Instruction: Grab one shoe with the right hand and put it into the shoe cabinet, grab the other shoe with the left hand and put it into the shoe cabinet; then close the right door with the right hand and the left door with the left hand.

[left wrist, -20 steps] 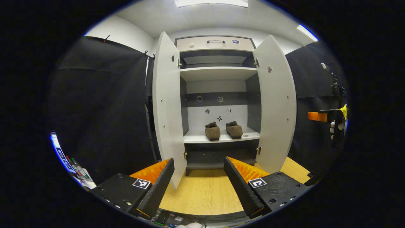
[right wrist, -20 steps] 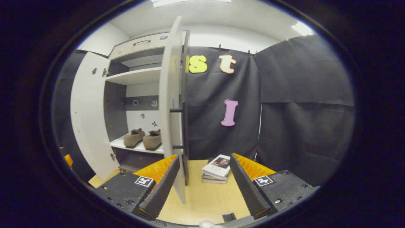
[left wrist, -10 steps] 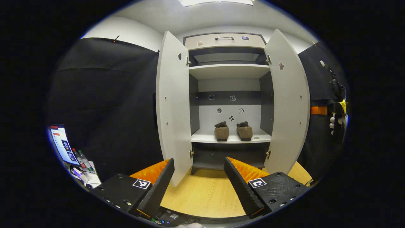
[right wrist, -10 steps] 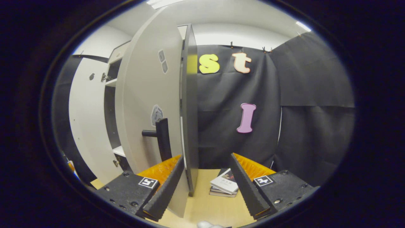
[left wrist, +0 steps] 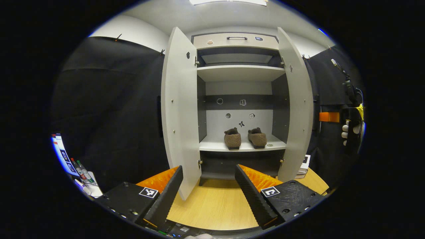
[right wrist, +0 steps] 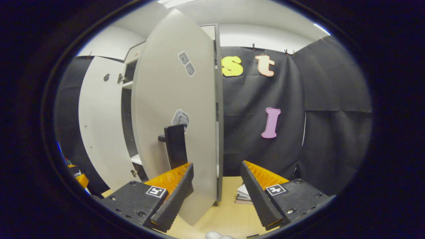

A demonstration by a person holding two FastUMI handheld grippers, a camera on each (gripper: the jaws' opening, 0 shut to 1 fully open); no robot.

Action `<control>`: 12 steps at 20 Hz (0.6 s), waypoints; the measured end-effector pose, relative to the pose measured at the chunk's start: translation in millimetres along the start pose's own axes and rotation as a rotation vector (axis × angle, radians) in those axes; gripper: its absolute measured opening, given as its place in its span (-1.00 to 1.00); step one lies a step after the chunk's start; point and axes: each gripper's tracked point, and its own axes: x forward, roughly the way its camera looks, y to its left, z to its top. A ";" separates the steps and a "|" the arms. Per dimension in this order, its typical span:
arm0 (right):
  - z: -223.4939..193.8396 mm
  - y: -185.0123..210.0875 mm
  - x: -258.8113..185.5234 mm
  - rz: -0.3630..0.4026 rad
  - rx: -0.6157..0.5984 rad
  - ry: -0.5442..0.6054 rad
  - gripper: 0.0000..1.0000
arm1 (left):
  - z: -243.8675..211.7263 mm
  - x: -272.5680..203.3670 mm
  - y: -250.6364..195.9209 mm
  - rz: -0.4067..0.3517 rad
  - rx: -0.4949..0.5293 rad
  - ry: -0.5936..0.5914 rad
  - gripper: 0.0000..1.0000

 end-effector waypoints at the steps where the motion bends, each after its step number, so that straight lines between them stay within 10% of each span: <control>1: 0.0 15.5 4.0 0.006 0.001 0.000 0.89 | 0.3 1.9 8.1 -0.008 0.003 0.002 0.93; 12: -30.5 100.0 -55.3 0.016 0.008 0.015 1.00 | 8.5 28.3 101.9 -0.031 0.025 -0.019 0.93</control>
